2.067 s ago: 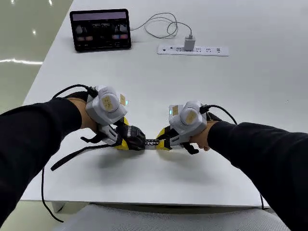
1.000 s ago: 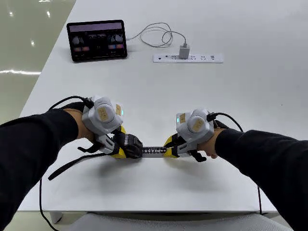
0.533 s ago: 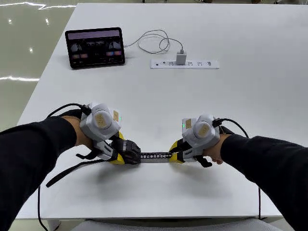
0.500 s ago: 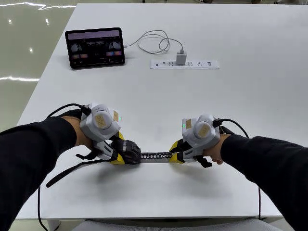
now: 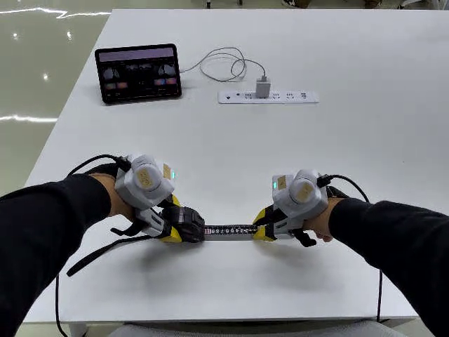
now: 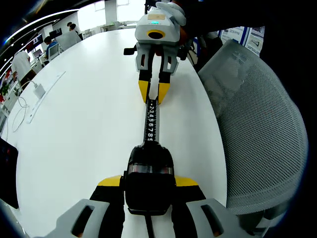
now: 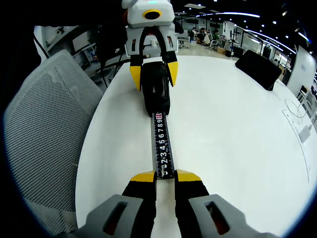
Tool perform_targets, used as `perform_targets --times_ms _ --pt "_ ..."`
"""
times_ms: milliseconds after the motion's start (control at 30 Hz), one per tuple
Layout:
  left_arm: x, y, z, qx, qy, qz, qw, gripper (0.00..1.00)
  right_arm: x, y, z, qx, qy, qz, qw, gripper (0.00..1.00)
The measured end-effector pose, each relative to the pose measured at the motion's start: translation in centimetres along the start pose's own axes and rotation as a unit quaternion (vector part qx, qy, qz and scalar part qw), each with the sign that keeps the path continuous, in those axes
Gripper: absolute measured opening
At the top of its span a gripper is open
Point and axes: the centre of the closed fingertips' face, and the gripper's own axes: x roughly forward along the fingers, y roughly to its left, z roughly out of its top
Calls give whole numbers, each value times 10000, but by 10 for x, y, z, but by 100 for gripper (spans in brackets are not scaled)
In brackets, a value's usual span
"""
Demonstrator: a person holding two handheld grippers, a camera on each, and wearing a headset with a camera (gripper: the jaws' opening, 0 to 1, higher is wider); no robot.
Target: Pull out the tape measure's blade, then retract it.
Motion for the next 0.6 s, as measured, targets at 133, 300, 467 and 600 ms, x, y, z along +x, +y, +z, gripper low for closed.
perform_targets --times_ms 133,300,467,600 --pt "0 0 0 -26 0 -27 10000 32 -1 0 -1 2 -22 14 10000 8" --pt "0 -1 1 -16 25 -35 10000 32 -3 1 -3 10 -32 -5 10000 8" --pt "0 -2 1 -23 16 -26 10000 32 -4 1 -4 23 -11 -17 10000 8" --pt "-1 -4 2 -20 27 -14 10000 32 -6 1 -7 33 -7 -27 10000 8"
